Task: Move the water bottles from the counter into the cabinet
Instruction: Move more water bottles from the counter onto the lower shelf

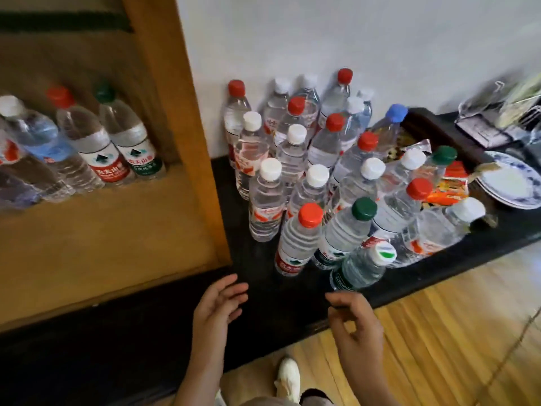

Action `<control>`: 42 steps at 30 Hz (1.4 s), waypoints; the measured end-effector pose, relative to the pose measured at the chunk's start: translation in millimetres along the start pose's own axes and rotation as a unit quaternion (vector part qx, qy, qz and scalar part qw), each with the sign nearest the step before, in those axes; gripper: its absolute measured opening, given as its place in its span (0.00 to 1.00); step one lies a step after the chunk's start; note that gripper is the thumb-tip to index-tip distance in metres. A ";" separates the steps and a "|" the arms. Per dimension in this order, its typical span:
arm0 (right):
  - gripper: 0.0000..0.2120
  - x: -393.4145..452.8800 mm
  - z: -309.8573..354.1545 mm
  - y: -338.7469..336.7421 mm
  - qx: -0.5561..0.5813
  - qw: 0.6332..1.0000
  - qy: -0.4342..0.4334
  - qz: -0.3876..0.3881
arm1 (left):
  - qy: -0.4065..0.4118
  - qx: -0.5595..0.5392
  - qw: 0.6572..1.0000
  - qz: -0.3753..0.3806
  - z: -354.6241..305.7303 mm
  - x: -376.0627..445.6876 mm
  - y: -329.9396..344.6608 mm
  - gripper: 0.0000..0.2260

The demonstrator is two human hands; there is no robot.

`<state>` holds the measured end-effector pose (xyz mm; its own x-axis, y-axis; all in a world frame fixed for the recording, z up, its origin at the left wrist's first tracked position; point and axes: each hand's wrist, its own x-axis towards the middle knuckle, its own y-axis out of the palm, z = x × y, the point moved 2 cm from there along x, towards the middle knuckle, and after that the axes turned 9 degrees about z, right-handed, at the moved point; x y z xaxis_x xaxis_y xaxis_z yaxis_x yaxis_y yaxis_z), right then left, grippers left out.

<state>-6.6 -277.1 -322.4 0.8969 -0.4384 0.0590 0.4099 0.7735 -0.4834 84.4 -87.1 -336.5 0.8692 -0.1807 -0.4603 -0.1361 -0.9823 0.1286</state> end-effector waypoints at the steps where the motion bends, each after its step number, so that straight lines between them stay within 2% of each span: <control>1: 0.27 1.7 -7.0 -10.1 0.014 0.999 0.015 -0.035 | 0.003 0.005 1.000 0.012 2.9 0.2 13.6 0.17; 3: 0.30 8.8 -19.6 -24.3 0.065 0.992 0.060 -0.090 | 0.018 0.017 0.999 0.033 5.5 4.1 38.3 0.22; 5: 0.33 18.8 -31.7 -34.1 0.097 0.984 0.109 -0.102 | 0.045 0.054 0.996 0.051 4.7 10.0 62.0 0.29; 7: 0.40 31.1 -40.1 -40.4 0.094 0.985 0.131 -0.056 | 0.076 0.099 0.990 0.069 2.1 18.0 82.7 0.35; 10: 0.44 45.4 -45.9 -43.9 0.080 0.990 0.110 0.027 | 0.110 0.137 0.981 0.083 -2.9 30.8 101.9 0.39; 14: 0.43 56.4 -53.2 -48.1 0.086 0.988 0.106 0.071 | 0.149 0.143 0.976 0.072 -11.9 40.4 112.5 0.39; 19: 0.38 61.7 -56.0 -50.1 0.103 0.986 0.093 0.094 | 0.172 0.136 0.974 0.052 -18.4 44.0 118.6 0.34; 29: 0.34 58.5 -54.8 -47.9 0.123 0.983 0.104 0.086 | 0.186 0.129 0.972 0.067 -12.8 31.9 106.2 0.32; 36: 0.33 36.0 -31.4 -30.1 0.116 0.981 0.101 0.118 | 0.160 0.110 0.979 0.063 1.3 2.9 58.8 0.32; 42: 0.33 19.5 14.0 20.6 0.106 0.971 0.084 0.197 | 0.139 0.044 0.989 -0.016 6.2 -30.1 -25.1 0.31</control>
<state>21.7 -263.4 -318.9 0.9584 -0.1433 -0.2469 0.0808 0.9657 -0.2469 58.7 -57.3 -331.4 0.9691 -0.1406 -0.2025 -0.1364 -0.9901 0.0346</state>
